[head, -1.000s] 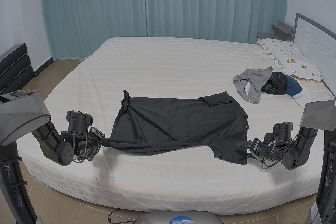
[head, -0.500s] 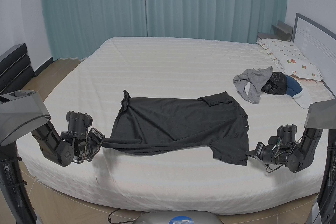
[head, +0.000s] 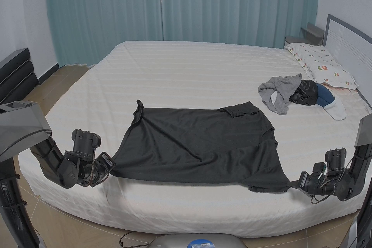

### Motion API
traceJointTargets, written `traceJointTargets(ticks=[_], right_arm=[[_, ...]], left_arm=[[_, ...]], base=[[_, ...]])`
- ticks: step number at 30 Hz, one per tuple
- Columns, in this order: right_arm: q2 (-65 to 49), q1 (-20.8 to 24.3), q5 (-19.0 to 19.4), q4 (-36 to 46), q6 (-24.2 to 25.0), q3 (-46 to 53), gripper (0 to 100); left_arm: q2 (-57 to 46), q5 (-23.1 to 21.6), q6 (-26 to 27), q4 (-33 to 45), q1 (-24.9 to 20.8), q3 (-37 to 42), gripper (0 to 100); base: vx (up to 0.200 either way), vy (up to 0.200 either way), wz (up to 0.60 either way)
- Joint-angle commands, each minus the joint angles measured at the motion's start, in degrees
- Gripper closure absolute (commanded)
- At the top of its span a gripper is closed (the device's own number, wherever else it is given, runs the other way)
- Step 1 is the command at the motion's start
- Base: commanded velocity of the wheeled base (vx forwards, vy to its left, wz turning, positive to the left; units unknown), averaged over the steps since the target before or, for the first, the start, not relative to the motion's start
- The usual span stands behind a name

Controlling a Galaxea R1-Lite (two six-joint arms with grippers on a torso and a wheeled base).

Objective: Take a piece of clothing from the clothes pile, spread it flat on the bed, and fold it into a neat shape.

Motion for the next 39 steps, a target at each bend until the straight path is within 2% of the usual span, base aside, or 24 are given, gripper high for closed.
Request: traceJointTargets(ticks=[1,13,16,23,27,30,39], right_arm=[[-4.1,-0.4,0.3,-0.2,-1.1,4.8,100],[-6.8,-1.5,0.5,1.6,-5.9,11.0,100],[-7.5,-1.6,0.5,4.4,-6.3,11.0,100],[-12.6,-1.3,0.6,19.0,-14.6,11.0,100],[-12.5,-0.8,0.5,24.1,-17.3,11.0,100],[-12.3,-0.9,0.3,24.7,-19.0,11.0,100],[-15.2,-1.0,0.1,24.9,-19.2,11.0,100]], left_arm=[[-2.8,0.1,4.4,1.8,-0.5,3.2,100],[-2.7,0.1,11.1,6.6,-0.6,6.1,100],[-2.7,0.1,11.6,8.1,-0.6,6.1,100],[-2.8,0.2,14.4,10.7,-0.9,6.8,100],[-3.1,0.2,15.8,11.8,-1.2,7.5,100],[-3.8,0.2,16.5,12.0,-1.4,8.3,100],[-6.9,0.1,17.6,13.7,-1.5,8.7,100]], base=[[0.000,0.000,0.00],[0.000,0.000,0.00],[0.000,0.000,0.00],[0.000,0.000,0.00],[0.000,0.000,0.00],[0.000,0.000,0.00],[0.000,0.000,0.00]])
